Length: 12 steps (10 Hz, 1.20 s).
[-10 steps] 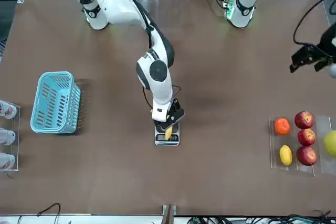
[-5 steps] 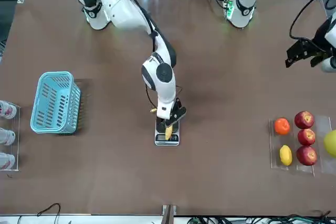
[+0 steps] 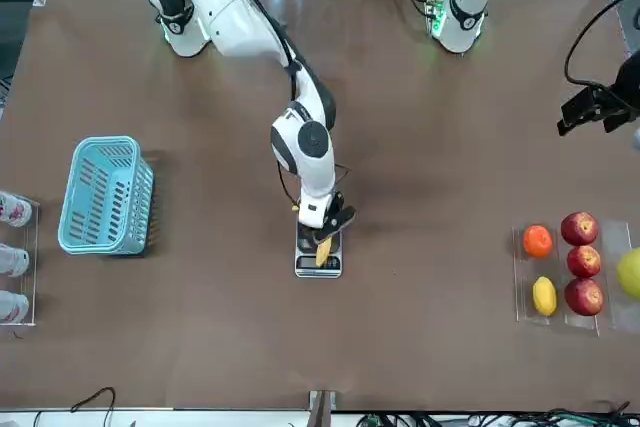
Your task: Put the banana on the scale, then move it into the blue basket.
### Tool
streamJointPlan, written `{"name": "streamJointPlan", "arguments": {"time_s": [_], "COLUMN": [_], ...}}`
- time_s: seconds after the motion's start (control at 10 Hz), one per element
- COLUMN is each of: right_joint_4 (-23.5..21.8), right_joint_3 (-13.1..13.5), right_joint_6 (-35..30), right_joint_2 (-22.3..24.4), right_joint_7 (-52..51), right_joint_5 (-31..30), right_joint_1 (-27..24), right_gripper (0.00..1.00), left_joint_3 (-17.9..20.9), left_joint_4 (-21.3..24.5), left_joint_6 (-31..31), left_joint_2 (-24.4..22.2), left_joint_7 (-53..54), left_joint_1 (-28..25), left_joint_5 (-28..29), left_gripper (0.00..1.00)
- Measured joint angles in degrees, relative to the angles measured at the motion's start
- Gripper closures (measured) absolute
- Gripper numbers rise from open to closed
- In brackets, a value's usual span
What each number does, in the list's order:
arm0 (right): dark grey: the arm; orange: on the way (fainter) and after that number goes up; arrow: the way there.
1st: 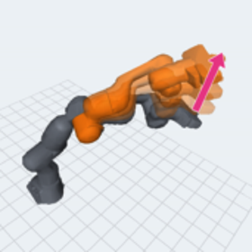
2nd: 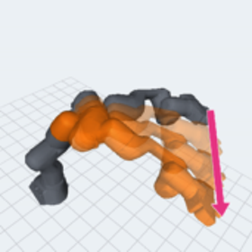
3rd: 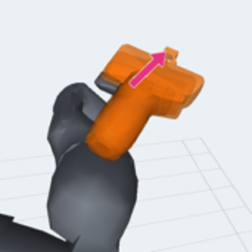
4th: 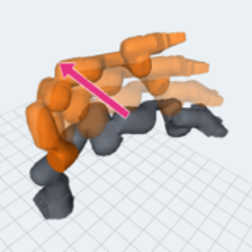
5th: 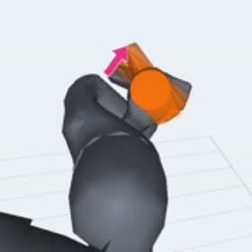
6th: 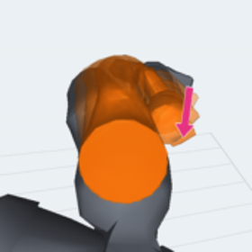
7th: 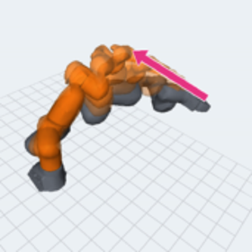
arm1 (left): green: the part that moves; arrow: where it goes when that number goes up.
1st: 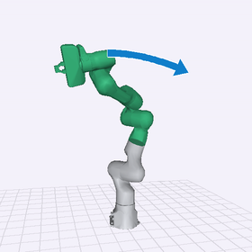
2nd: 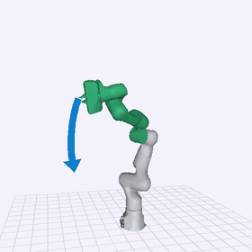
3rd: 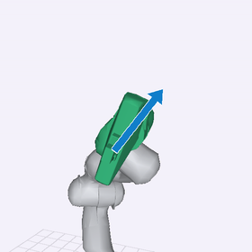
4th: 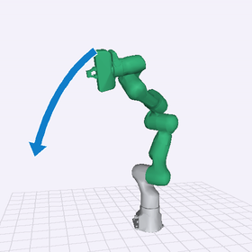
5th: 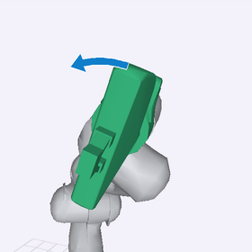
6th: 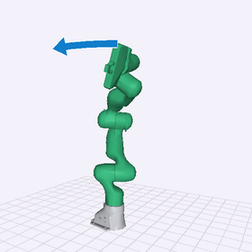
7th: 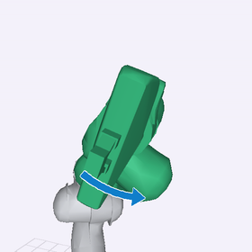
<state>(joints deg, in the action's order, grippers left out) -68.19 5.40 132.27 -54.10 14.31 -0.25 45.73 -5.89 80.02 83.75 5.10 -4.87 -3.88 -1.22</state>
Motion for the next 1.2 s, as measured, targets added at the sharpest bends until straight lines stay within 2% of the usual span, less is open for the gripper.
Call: {"name": "streamJointPlan", "arguments": {"time_s": [0.1,0.4,0.6,0.8,1.0,1.2], "right_joint_4": [0.0,0.6,0.1,-6.6,-16.8,-26.3], "right_joint_3": [0.0,0.1,0.5,0.6,-1.0,-2.4], "right_joint_6": [0.0,-1.6,-7.8,-10.7,-16.3,-23.1], "right_joint_2": [0.1,2.0,8.1,18.1,30.2,40.4], "right_joint_7": [0.1,1.1,-0.5,-10.9,-21.7,-27.5], "right_joint_5": [0.0,0.2,0.2,0.2,0.3,0.3], "right_joint_1": [-0.1,-2.7,-8.4,-17.6,-28.6,-37.6], "right_gripper": [0.65,0.65,0.65,0.65,0.65,0.65], "left_joint_3": [-0.2,-0.4,-0.5,-0.8,-0.8,-0.7], "left_joint_4": [0.0,-0.1,-0.2,-0.3,-0.7,-1.1], "left_joint_6": [0.0,0.0,0.0,0.0,0.2,0.2], "left_joint_2": [0.0,0.0,-0.1,-0.2,-0.3,-0.4], "left_joint_7": [0.0,0.0,0.0,-0.1,-0.1,-0.2], "left_joint_1": [0.2,0.2,0.2,0.3,0.3,0.3], "left_joint_5": [0.0,0.0,0.0,0.0,0.0,0.0], "left_gripper": [0.00,0.00,0.00,0.00,0.00,0.00]}}
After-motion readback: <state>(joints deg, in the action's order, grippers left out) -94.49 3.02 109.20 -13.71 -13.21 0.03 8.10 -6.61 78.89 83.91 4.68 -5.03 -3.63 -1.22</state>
